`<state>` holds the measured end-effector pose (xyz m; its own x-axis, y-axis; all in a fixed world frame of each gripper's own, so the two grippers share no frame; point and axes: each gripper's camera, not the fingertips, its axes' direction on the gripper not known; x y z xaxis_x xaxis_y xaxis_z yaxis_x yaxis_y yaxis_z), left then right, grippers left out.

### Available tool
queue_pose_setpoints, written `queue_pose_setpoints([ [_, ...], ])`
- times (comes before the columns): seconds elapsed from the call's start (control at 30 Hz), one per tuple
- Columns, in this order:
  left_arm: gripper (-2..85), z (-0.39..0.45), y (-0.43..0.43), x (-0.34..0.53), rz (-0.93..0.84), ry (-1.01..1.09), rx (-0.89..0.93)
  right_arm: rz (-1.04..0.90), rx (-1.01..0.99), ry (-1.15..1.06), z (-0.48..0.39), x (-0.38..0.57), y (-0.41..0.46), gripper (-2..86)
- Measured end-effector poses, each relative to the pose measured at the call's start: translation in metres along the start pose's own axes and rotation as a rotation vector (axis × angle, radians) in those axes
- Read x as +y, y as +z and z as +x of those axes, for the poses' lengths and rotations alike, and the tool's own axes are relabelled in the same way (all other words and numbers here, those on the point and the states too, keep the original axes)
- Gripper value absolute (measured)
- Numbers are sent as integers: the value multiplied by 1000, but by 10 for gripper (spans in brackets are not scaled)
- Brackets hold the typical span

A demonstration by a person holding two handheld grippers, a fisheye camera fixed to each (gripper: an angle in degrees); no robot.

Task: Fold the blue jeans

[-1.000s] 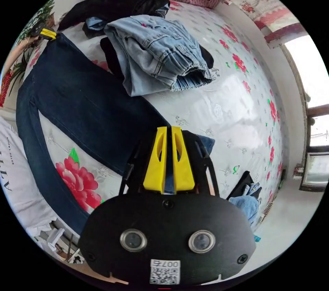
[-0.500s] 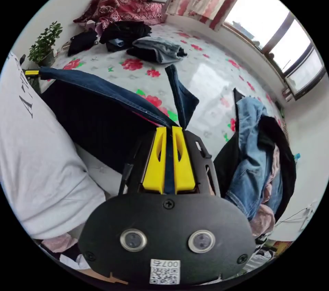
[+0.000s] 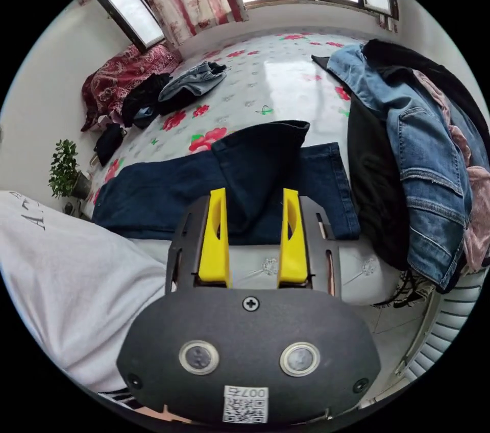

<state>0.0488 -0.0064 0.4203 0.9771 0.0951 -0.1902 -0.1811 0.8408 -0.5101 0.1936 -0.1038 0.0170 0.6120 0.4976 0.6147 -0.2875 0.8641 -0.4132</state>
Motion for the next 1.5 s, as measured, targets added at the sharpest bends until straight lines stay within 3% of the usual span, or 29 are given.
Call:
queue_pose_setpoints([
  [0.17, -9, 3, -2, 0, 2, -34, -6, -32, 66, -133, -34, -15, 48, 121],
  [0.27, -9, 7, -7, 1, 0, -25, -27, -169, 249, -245, -58, -21, 108, 83],
  [0.33, -9, 8, -13, 4, 10, -17, -42, -188, 514, -261, -50, -17, 128, 28],
  [0.47, -9, 8, -29, 18, 61, -17, -71, 5, 402, -77, 11, -6, 39, 7],
  [0.57, -9, 8, -26, 30, 95, -41, -56, 102, 184, 96, 73, 35, -15, 6],
  [0.7, -9, 13, 13, 28, 14, -76, -31, -205, 173, 330, 149, 83, 38, 20],
  [0.77, -10, 11, 24, 27, -34, -103, -21, -187, 171, 408, 166, 93, 31, 27],
  [0.87, -10, 1, 24, 40, -53, -151, -37, 8, 275, 431, 160, 90, -17, 35],
  [0.97, -10, -15, 6, 71, 53, -244, 16, 103, 223, 308, 130, 59, -34, 40],
  [1.13, -10, -47, -29, 90, 341, -433, 118, -27, -319, -109, 10, -44, 69, 52],
  [1.23, -10, -50, -21, 53, 347, -363, 108, -170, -496, -303, -85, -91, 162, 57],
  [1.33, -10, -52, 5, 18, 262, -306, 61, -294, -517, -456, -175, -120, 246, 64],
  [1.43, -10, -63, 42, 4, 133, -334, 63, -402, -554, -472, -227, -134, 321, 70],
  [1.5, -10, -66, 47, 8, 161, -351, 76, -546, -605, -437, -242, -132, 365, 70],
])
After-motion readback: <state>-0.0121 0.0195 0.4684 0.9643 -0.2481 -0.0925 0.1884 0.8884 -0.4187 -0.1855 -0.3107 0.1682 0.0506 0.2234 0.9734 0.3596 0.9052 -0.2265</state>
